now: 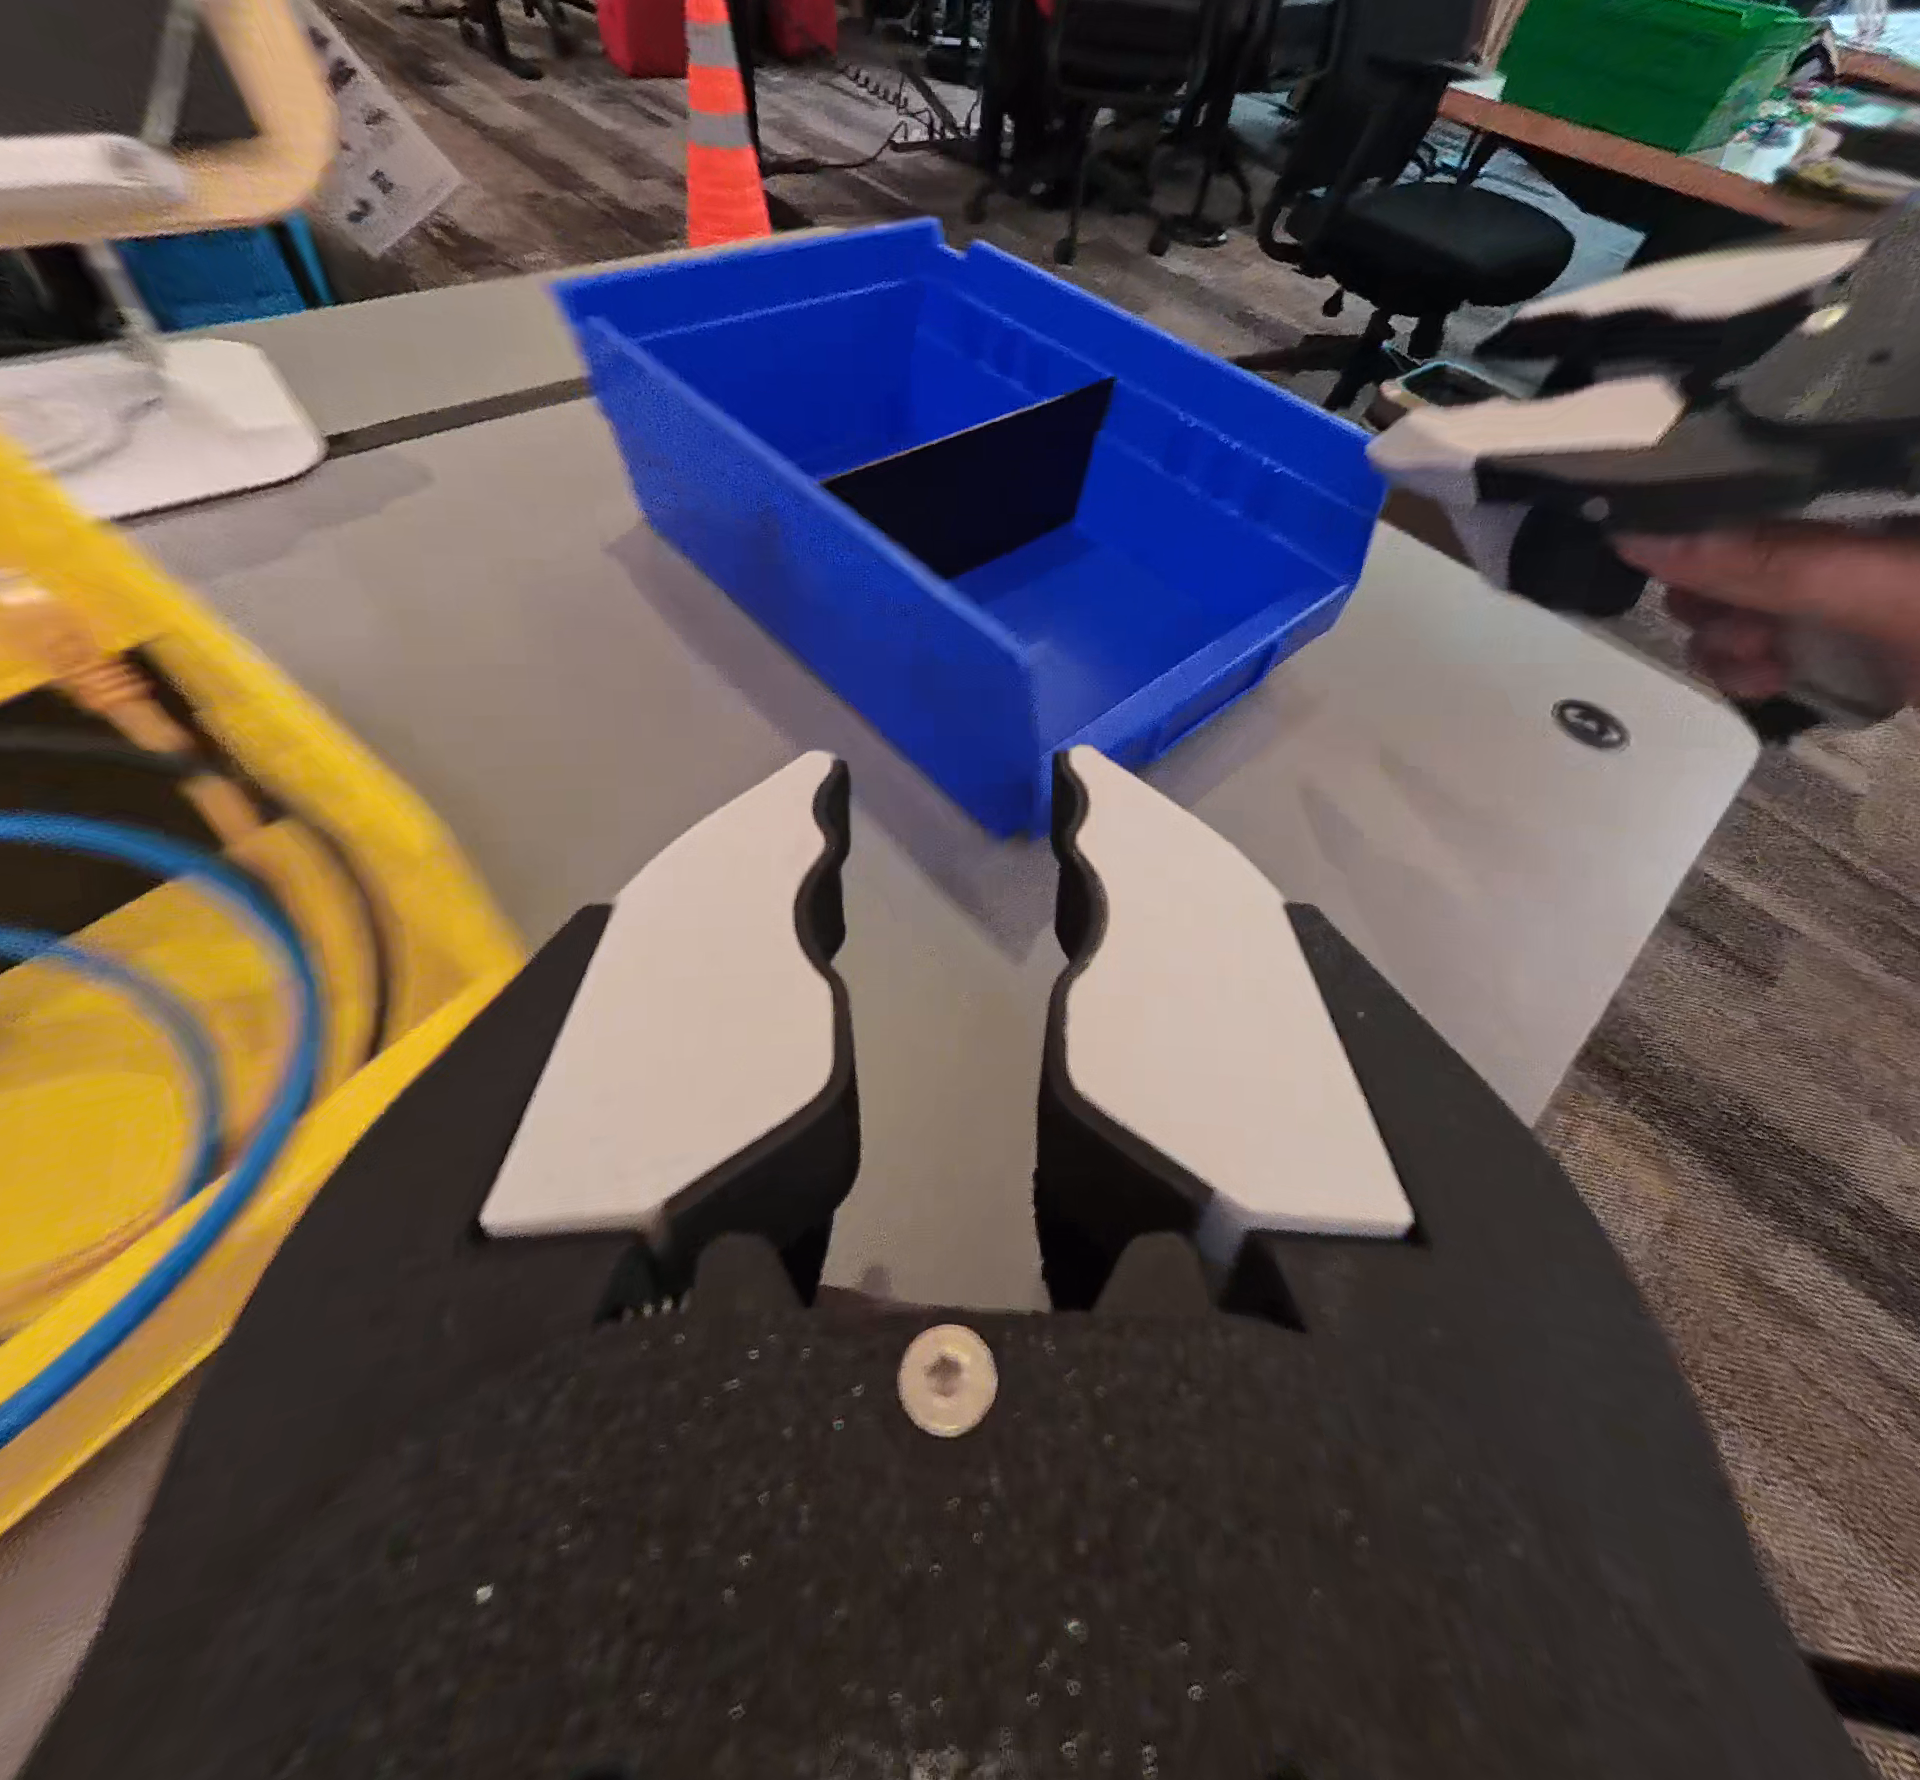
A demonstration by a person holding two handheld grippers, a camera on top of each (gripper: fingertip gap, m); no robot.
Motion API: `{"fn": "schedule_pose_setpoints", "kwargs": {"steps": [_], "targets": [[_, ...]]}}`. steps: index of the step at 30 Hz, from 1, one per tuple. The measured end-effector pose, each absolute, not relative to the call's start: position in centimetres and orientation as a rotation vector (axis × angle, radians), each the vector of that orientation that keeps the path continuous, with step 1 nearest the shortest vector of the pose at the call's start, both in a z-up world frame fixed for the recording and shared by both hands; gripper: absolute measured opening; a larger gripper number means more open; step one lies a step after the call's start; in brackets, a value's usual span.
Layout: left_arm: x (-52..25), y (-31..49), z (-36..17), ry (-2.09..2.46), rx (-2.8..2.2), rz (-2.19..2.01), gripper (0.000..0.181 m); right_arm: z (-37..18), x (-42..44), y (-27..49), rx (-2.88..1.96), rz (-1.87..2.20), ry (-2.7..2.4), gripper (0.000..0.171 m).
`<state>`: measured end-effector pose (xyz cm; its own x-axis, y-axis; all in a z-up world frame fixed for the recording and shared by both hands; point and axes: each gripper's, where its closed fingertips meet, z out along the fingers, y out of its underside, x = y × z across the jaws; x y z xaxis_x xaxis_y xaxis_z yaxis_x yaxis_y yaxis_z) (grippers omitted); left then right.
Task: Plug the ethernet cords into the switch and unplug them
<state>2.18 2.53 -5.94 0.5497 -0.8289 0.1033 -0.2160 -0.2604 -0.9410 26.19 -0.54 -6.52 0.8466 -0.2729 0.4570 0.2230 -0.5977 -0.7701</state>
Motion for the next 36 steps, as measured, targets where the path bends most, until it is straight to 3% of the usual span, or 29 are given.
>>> {"fn": "schedule_pose_setpoints", "kwargs": {"steps": [5,10,12,19,20,21,28,36], "targets": [[-11.6,4.9,-7.6,0.751,-1.825,-0.530,0.039,-3.0,10.1,3.6,-1.977,-0.267,-0.195,0.049],[-23.2,8.1,-12.5,0.490,-1.923,-0.328,0.041,-9.2,-6.8,6.1,-2.028,0.325,-0.364,0.064],[-24.7,9.9,-12.2,0.412,-1.985,-0.324,0.050,-11.9,-7.3,8.2,-2.065,0.238,-0.283,0.067],[-24.3,14.5,-12.4,0.458,-1.970,-0.351,0.045,-13.4,-4.9,13.3,-2.030,0.058,-0.104,0.058],[-23.7,15.0,-12.6,0.474,-1.977,-0.388,0.027,-13.8,-5.0,13.7,-2.047,0.083,-0.085,0.037],[-23.2,15.4,-12.9,0.501,-1.987,-0.415,0.016,-14.0,-4.6,14.1,-2.060,0.062,-0.053,0.005],[-24.4,17.5,-11.7,0.490,-1.962,-0.293,0.006,-11.8,-5.5,13.8,-2.000,-0.122,0.124,0.001],[-33.8,18.0,-7.5,0.404,-1.898,-0.238,0.004,-7.0,-15.0,14.1,-1.865,-0.124,0.094,0.002]]}}
